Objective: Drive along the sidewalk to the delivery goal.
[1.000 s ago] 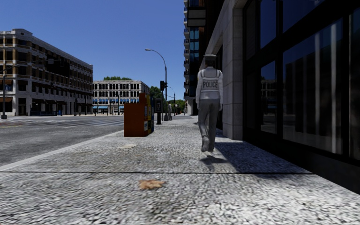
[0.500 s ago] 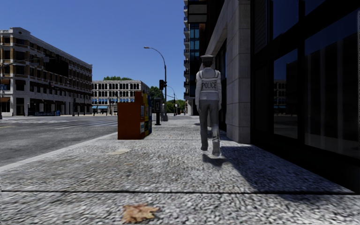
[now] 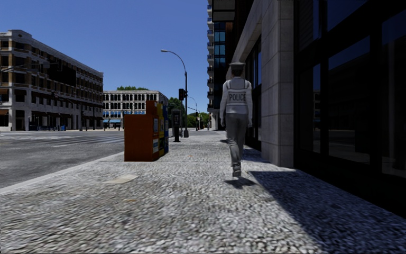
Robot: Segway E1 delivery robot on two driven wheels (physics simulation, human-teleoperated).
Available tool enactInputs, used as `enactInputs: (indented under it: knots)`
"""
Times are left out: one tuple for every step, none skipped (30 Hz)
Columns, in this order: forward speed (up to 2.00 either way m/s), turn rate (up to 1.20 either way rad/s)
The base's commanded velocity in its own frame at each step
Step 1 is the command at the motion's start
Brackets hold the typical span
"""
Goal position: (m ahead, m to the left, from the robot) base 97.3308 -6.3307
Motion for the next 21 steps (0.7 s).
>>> enactInputs:
  knots:
    - [1.12,0.0]
    - [1.12,0.0]
    - [1.12,0.0]
    - [1.12,0.0]
    - [1.12,0.0]
    - [1.12,0.0]
    - [1.12,0.0]
    - [1.12,0.0]
    - [1.12,0.0]
    - [1.12,0.0]
    - [1.12,0.0]
    - [1.12,0.0]
    - [1.12,0.0]
    - [1.12,0.0]
    - [1.12,0.0]
    - [1.12,0.0]
    - [1.12,0.0]
    - [1.12,0.0]
    - [1.12,0.0]
    - [1.12,0.0]
    - [1.12,0.0]
